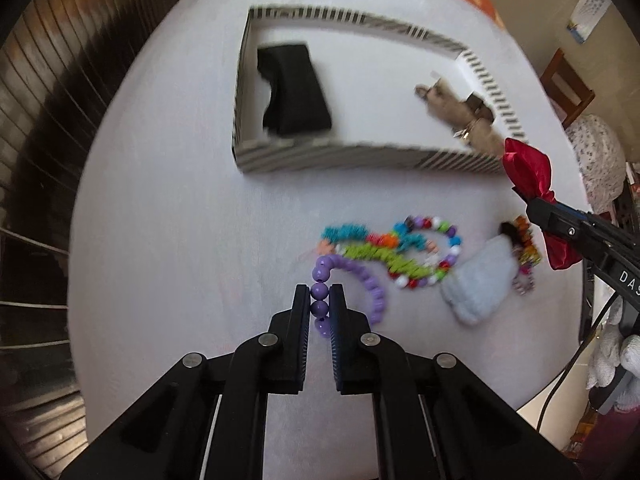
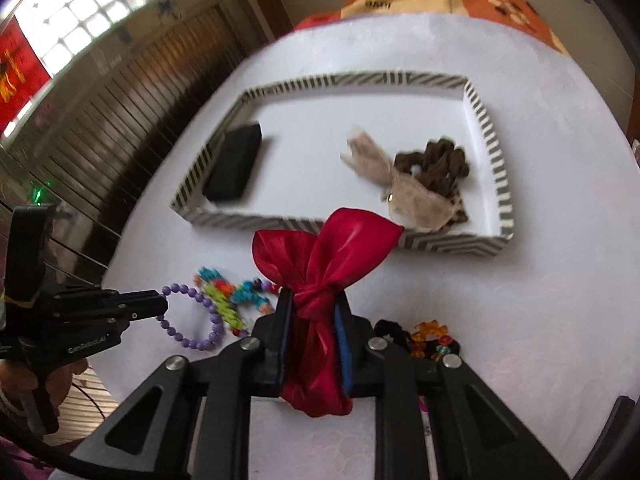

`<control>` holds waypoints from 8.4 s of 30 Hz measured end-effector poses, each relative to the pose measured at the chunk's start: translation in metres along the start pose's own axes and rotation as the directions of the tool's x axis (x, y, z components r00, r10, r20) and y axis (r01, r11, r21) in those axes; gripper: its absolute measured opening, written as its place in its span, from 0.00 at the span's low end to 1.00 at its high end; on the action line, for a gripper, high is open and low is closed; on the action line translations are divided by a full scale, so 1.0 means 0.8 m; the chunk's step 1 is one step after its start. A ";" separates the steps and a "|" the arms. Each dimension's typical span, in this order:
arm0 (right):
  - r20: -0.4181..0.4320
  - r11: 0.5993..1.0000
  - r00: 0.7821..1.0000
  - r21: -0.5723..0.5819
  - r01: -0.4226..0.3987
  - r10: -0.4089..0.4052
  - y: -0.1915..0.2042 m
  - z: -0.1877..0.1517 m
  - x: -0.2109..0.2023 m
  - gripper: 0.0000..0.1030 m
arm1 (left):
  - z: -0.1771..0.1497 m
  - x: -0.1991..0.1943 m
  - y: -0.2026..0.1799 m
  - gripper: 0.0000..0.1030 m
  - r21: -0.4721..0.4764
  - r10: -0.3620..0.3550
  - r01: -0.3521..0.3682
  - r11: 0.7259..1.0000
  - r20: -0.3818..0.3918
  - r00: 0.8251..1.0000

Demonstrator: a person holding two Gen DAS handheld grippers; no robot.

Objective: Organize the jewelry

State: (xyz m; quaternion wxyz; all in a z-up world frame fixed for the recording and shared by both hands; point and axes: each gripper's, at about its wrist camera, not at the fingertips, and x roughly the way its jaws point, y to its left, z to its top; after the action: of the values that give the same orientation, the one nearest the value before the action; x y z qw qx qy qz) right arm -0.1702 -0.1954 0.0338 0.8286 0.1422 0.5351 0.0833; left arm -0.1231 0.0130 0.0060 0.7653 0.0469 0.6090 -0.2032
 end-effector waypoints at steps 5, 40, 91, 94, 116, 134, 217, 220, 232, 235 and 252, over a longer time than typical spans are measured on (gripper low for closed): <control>0.060 1.000 0.998 0.016 -0.022 0.021 0.001 0.009 -0.029 0.19 | 0.014 -0.027 -0.006 0.00 0.012 -0.011 0.011 1.000 0.045 0.999; 0.051 0.998 0.997 0.030 0.053 -0.055 -0.102 0.170 0.040 0.19 | 0.233 0.041 -0.102 0.00 0.054 0.028 -0.034 0.998 0.111 0.993; 0.156 0.991 0.981 0.084 0.104 -0.116 -0.045 0.077 -0.045 0.60 | 0.118 -0.030 -0.073 0.07 -0.020 0.166 -0.166 0.986 0.251 0.954; 0.163 0.991 0.979 0.083 0.110 -0.122 -0.034 0.063 -0.054 0.61 | 0.104 -0.038 -0.072 0.07 -0.013 0.165 -0.167 0.986 0.259 0.952; 0.197 0.987 0.968 0.082 0.141 -0.154 0.014 -0.001 -0.091 0.65 | 0.039 -0.061 -0.067 0.07 -0.003 0.178 -0.184 0.983 0.279 0.944; 0.198 0.987 0.967 0.050 0.155 -0.162 0.029 -0.005 -0.096 0.67 | 0.030 -0.071 -0.065 0.07 -0.014 0.183 -0.188 0.982 0.297 0.937; 0.061 0.994 0.995 0.082 0.071 -0.076 -0.027 -0.048 -0.058 0.69 | 0.019 0.012 0.016 0.07 -0.145 -0.009 0.008 0.989 -0.005 1.000; 0.029 0.999 0.999 0.033 0.033 -0.034 -0.013 -0.055 -0.047 0.69 | 0.020 0.018 0.018 0.07 -0.164 -0.031 0.027 0.986 -0.024 0.999; -0.040 0.999 0.999 0.017 0.027 -0.026 -0.018 -0.066 -0.035 0.69 | 0.024 0.027 0.019 0.08 -0.171 -0.045 0.036 0.985 -0.049 0.998; -0.027 0.996 0.997 0.058 0.074 -0.073 -0.046 -0.065 -0.048 0.69 | 0.026 0.029 0.020 0.09 -0.171 -0.047 0.038 0.984 -0.049 0.998; -0.083 0.995 0.993 0.034 0.093 -0.090 -0.072 -0.066 -0.003 0.26 | 0.037 0.051 0.010 0.13 -0.138 -0.060 0.048 0.989 -0.086 0.994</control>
State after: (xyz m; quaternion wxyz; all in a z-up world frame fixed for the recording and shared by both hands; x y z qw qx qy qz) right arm -0.2198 -0.2427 -0.0032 0.8063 0.1298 0.5756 0.0409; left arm -0.0856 0.0007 -0.0263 0.7326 -0.0125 0.6564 -0.1798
